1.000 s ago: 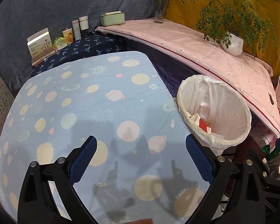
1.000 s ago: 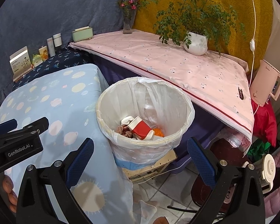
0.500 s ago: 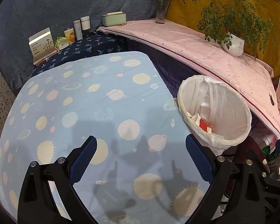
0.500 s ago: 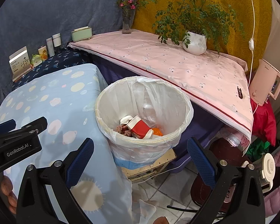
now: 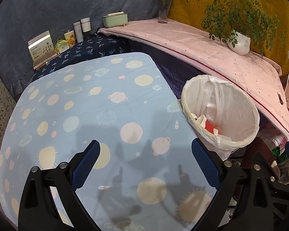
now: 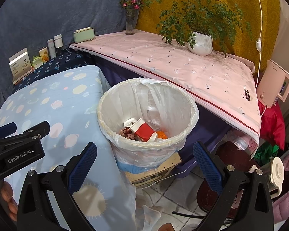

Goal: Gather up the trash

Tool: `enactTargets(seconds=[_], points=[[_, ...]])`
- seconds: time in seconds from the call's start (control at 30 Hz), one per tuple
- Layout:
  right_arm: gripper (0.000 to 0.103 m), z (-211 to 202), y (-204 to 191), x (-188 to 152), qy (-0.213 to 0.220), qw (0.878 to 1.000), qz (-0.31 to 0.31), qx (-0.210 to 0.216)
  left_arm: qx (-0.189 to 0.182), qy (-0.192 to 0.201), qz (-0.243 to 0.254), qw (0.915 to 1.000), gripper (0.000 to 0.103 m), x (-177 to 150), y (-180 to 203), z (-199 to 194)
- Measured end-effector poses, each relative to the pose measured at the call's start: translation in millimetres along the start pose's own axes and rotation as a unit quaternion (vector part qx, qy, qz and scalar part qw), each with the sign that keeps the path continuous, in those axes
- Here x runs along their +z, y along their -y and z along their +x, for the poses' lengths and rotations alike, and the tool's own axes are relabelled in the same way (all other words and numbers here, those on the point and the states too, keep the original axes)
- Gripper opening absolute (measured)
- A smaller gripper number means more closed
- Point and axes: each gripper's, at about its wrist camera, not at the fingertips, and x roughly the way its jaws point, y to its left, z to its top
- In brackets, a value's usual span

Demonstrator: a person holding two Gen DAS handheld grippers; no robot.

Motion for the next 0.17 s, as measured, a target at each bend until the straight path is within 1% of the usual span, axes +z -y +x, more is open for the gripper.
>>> enactTargets(seconds=[0.17], points=[[0.097,0.0,0.1,-0.1,0.0,1.0,-0.001,0.0,0.0,0.0,-0.001,1.0,0.091,-0.3,-0.5,0.8]])
